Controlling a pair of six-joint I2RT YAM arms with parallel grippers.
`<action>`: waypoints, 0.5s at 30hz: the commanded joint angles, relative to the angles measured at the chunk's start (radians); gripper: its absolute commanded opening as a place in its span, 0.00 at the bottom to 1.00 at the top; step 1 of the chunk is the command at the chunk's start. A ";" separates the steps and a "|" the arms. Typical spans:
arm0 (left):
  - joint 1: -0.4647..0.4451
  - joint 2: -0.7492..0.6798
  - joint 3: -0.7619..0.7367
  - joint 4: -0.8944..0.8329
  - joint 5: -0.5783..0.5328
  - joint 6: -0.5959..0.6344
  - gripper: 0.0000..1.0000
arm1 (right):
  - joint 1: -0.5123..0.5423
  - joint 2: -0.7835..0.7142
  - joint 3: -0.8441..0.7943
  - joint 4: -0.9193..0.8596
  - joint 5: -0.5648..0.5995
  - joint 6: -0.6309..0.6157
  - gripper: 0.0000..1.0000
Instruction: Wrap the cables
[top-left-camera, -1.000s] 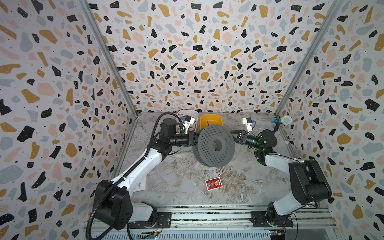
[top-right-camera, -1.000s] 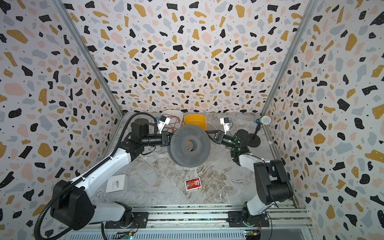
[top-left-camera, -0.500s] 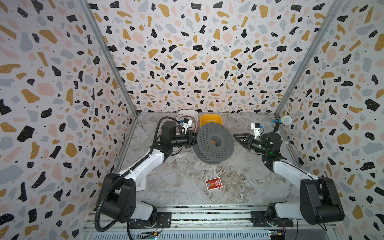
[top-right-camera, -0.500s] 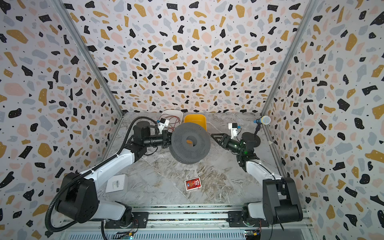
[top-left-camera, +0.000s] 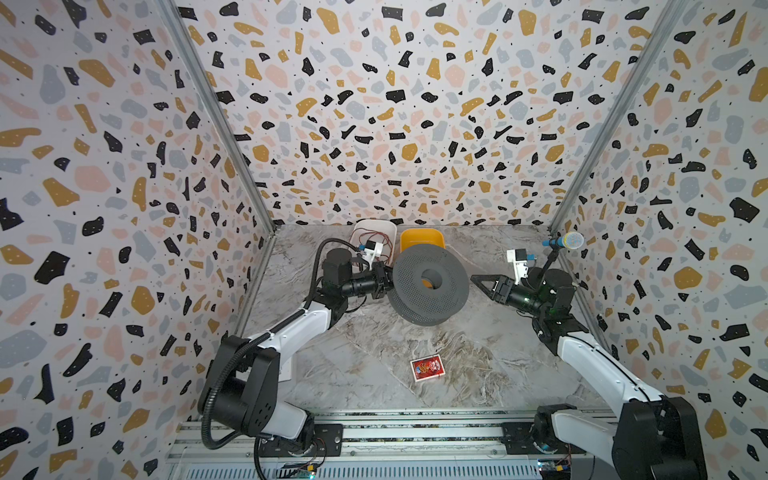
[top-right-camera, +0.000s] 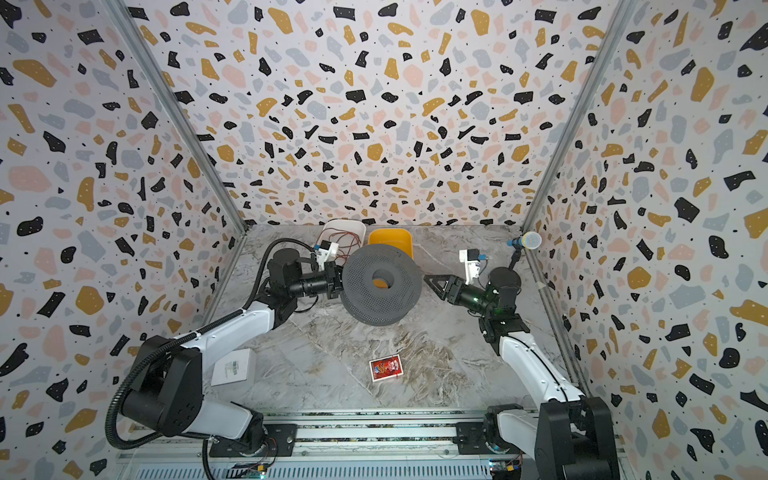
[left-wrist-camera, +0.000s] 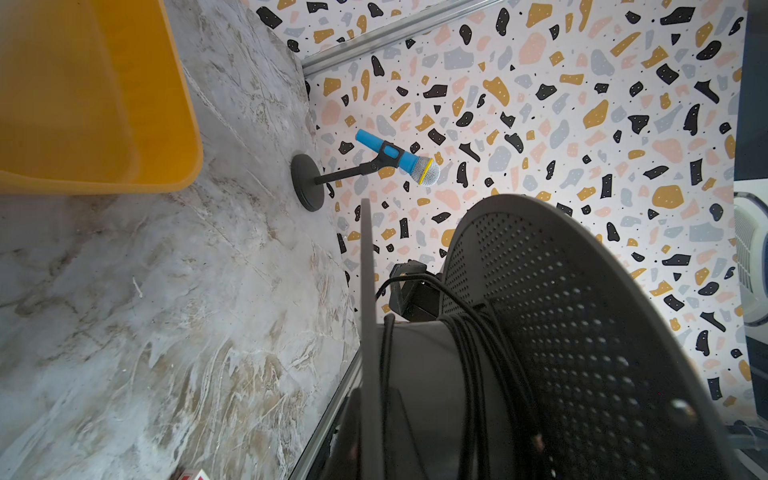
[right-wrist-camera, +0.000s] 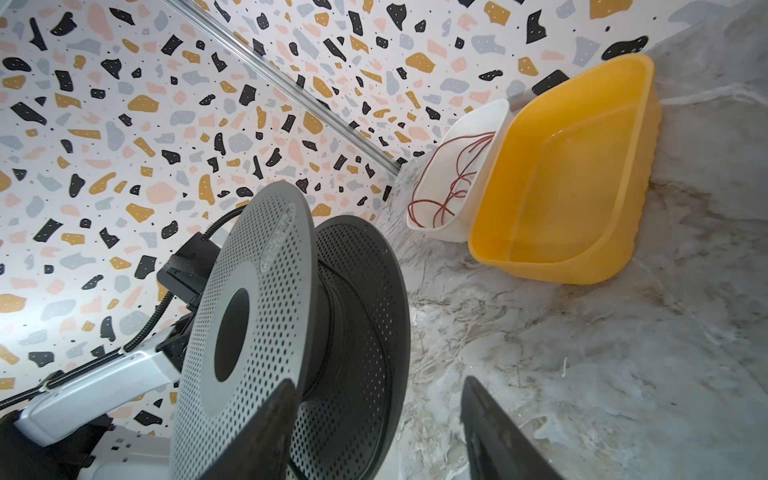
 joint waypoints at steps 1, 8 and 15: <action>0.006 -0.013 -0.004 0.137 0.035 -0.019 0.00 | 0.001 0.010 -0.021 0.146 -0.088 0.117 0.59; 0.006 0.000 -0.020 0.156 0.041 -0.005 0.00 | 0.004 0.004 -0.059 0.295 -0.125 0.260 0.48; 0.005 0.037 -0.044 0.252 0.042 -0.059 0.00 | 0.063 0.021 -0.066 0.347 -0.115 0.336 0.47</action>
